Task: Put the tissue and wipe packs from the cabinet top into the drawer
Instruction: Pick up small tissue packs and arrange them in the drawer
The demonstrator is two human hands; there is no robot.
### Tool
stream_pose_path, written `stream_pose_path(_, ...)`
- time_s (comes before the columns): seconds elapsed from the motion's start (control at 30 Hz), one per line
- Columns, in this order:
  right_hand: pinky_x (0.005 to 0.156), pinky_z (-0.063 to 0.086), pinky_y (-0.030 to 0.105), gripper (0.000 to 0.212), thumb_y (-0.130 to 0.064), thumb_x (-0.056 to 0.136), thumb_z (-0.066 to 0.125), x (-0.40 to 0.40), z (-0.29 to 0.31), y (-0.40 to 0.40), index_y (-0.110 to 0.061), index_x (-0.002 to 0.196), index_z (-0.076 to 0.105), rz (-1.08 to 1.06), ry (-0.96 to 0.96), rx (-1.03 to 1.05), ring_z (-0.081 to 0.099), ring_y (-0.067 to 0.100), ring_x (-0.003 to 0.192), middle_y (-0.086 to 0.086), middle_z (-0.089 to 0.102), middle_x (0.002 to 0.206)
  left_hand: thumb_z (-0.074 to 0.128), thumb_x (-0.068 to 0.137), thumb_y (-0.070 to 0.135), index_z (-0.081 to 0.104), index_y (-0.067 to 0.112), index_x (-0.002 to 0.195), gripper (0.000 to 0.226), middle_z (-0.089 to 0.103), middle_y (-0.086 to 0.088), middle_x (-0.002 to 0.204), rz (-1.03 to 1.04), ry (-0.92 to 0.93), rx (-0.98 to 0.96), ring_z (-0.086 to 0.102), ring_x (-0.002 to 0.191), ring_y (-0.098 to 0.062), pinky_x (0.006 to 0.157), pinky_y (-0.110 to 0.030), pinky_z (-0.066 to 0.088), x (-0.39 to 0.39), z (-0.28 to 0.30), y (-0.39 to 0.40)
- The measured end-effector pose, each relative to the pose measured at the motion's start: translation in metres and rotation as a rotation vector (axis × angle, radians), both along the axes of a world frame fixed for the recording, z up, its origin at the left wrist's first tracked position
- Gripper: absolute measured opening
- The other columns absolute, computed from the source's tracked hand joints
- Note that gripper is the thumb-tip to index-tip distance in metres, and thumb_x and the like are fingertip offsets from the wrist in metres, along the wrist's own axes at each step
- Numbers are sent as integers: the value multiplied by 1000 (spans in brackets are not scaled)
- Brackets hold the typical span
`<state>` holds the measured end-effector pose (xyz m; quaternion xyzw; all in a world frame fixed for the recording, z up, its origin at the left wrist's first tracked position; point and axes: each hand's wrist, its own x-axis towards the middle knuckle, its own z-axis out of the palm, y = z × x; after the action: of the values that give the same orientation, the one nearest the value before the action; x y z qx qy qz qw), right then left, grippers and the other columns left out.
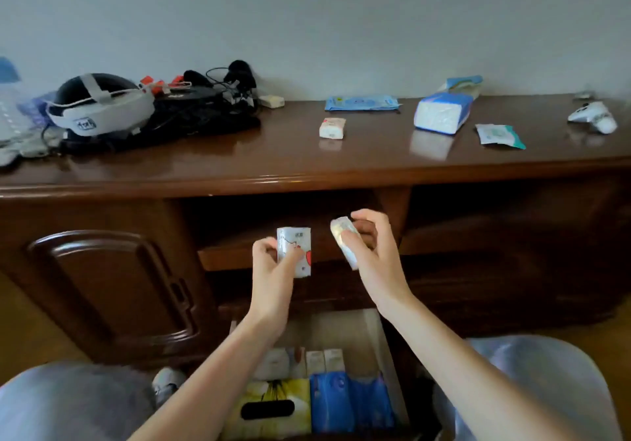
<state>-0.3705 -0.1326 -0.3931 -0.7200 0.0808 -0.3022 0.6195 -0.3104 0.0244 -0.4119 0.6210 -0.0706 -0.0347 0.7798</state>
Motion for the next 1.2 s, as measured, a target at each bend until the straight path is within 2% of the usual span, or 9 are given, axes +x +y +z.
stream_pose_path(0.2,71,50,13,25,-57,93,64,-28,-136,63,-34,101,60,52,489,-79,63,1,93,-10,66,103,57,101,17,49,0,125,30,63,-25,120,-85,586,-156,73,94,-23,67,-33,60,-41,-116,25)
stream_pose_path(0.27,85,50,17,34,-60,95,45,-27,-164,79,-36,106,66,163,523,-47,60,1,105,-14,63,113,57,101,27,53,-5,128,42,64,-31,120,-62,641,-204,71,100,-34,74,-40,60,-43,-140,33)
stream_pose_path(0.37,103,44,19,43,-39,98,36,-18,-185,83,-39,128,66,428,612,39,51,-5,125,-19,58,135,67,95,20,50,-6,130,47,64,-32,121,37,666,-184,70,96,-35,71,-40,60,-33,-165,49)
stream_pose_path(0.5,102,52,26,44,-9,98,53,0,-208,70,-38,129,66,441,641,-61,57,-3,119,-20,64,128,66,91,9,51,-6,131,45,66,-28,116,69,760,-103,70,94,-35,73,-43,60,-25,-195,61)
stream_pose_path(0.67,99,47,20,56,-38,92,76,18,-235,54,-41,143,53,460,812,-47,53,-5,123,-30,57,131,66,93,14,57,6,121,30,77,-10,93,11,813,-50,74,82,-24,75,-45,57,-24,-223,62)
stream_pose_path(0.8,66,47,1,29,-31,89,79,29,-250,37,-51,105,65,483,834,-24,61,-21,92,-43,67,95,72,90,22,66,15,107,19,76,-7,95,4,787,154,73,87,-23,78,-43,59,-16,-239,52)
stream_pose_path(0.87,68,52,8,27,-28,89,79,39,-254,24,-47,105,68,466,857,-5,66,-13,92,-30,72,100,73,90,29,70,17,103,18,75,-6,98,-58,736,320,71,94,-25,84,-47,58,-8,-247,50)
stream_pose_path(1.0,73,53,12,28,-12,91,75,62,-264,-7,-32,110,72,477,881,-24,64,-3,104,-14,71,114,71,93,23,68,20,94,5,69,6,86,-250,498,619,65,82,-14,62,-14,49,15,-264,33)
stream_pose_path(1.2,62,41,-2,30,-13,97,68,84,-305,-38,-16,127,66,256,910,-209,54,-9,89,-10,63,112,72,90,31,35,33,146,67,70,-3,122,-469,149,1106,68,106,-28,93,-43,54,77,-291,-20)
